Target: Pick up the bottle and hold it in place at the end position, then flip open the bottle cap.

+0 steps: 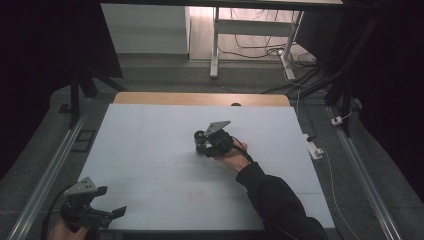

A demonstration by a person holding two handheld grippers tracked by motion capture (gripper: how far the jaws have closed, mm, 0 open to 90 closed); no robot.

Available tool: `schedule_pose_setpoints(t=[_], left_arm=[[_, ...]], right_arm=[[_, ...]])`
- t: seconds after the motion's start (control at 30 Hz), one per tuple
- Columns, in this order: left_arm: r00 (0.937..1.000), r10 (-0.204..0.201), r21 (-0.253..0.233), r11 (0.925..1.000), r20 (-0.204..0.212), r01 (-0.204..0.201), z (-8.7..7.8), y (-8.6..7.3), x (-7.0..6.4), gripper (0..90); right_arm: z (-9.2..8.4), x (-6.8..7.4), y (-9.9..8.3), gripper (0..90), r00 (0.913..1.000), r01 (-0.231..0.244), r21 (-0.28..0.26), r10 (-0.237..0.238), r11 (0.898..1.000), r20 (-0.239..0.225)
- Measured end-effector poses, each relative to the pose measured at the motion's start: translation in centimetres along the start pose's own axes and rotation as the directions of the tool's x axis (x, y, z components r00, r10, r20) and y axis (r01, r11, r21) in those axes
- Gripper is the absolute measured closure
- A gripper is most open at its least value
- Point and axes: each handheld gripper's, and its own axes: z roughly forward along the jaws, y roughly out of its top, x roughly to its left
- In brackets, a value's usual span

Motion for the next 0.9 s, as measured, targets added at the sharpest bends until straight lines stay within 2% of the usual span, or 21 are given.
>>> schedule_pose_setpoints(t=[0.27, 0.47, 0.73, 0.9], left_arm=[[0.9999, -0.006, 0.005, 1.0, 0.015, 0.006, 0.0, 0.1, 0.1, 0.0], [0.9995, -0.004, -0.038, 0.9993, 0.031, 0.005, -0.1, 0.1, 0.2, 0.0], [0.9995, 0.026, -0.062, 0.9978, 0.017, -0.025, 0.0, 0.6, 0.1, 0.0], [0.9986, 0.044, -0.06, 0.9973, 0.028, -0.042, 0.6, 1.2, 0.0, 0.0]], right_arm=[[0.0, -0.3, -0.4, 53.3, 0.9991, -0.041, -0.022, 0.041, 0.999, -0.015], [0.1, -0.4, -0.5, 53.3, 0.9987, -0.047, -0.023, 0.046, 0.999, -0.019], [0.1, -0.4, -0.5, 53.3, 0.9985, -0.051, -0.026, 0.051, 0.998, -0.018], [0.1, -0.4, -0.4, 53.3, 0.9984, -0.053, -0.023, 0.053, 0.998, -0.018]])
